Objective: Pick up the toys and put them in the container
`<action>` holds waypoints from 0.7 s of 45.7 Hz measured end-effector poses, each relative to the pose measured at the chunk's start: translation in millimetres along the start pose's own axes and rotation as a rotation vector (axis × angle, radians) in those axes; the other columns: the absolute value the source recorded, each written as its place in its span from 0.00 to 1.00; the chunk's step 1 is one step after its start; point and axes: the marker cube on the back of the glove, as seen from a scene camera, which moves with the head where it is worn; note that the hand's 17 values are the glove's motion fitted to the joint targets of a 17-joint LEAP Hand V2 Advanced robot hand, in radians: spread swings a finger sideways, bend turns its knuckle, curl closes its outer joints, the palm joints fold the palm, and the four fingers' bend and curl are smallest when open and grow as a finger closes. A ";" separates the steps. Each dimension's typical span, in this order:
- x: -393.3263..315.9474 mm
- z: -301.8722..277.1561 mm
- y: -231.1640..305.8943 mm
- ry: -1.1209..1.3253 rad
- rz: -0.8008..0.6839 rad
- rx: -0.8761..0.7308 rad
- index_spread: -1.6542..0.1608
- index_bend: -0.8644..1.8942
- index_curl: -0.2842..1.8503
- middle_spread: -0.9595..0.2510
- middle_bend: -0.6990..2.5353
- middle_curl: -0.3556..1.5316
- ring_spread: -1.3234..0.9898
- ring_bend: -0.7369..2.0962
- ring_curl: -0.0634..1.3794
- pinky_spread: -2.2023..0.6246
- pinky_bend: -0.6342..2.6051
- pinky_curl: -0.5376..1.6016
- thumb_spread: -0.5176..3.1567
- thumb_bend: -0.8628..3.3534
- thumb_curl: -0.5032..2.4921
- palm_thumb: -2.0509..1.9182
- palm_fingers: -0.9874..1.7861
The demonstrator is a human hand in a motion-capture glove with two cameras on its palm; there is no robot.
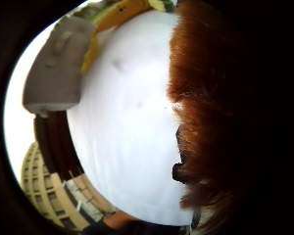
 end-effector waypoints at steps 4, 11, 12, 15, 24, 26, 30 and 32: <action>1.0 -12.1 -16.6 -0.096 0.090 0.063 0.73 0.39 0.16 0.61 0.39 0.38 0.41 0.68 0.37 0.62 0.55 0.40 0.37 0.31 0.33 0.75 0.69; 10.0 -45.9 -23.9 -0.176 -0.048 -0.010 0.73 0.37 0.17 0.57 0.40 0.40 0.43 0.69 0.36 0.63 0.50 0.39 0.34 0.30 0.34 0.74 0.72; 10.0 -52.3 -26.8 -0.183 -0.032 0.007 0.73 0.38 0.17 0.58 0.39 0.40 0.42 0.68 0.35 0.63 0.51 0.39 0.32 0.31 0.35 0.76 0.73; 8.6 -79.9 -45.5 -0.204 0.098 0.103 0.73 0.38 0.17 0.54 0.38 0.40 0.42 0.68 0.36 0.63 0.49 0.39 0.32 0.29 0.35 0.72 0.73; -15.0 -198.3 -76.6 -0.200 -0.013 0.202 0.72 0.40 0.18 0.47 0.36 0.41 0.42 0.66 0.35 0.62 0.50 0.41 0.30 0.29 0.38 0.71 0.74; -27.1 -222.2 -88.0 -0.192 -0.030 0.229 0.71 0.40 0.18 0.46 0.35 0.42 0.42 0.66 0.35 0.62 0.50 0.41 0.30 0.29 0.38 0.71 0.74; -66.7 -271.4 -111.9 -0.172 -0.082 0.266 0.71 0.40 0.19 0.44 0.34 0.42 0.41 0.65 0.35 0.62 0.49 0.42 0.29 0.29 0.39 0.71 0.74; -88.6 -290.3 -120.2 -0.156 -0.103 0.276 0.71 0.40 0.19 0.43 0.34 0.42 0.41 0.65 0.35 0.62 0.49 0.42 0.29 0.29 0.40 0.70 0.74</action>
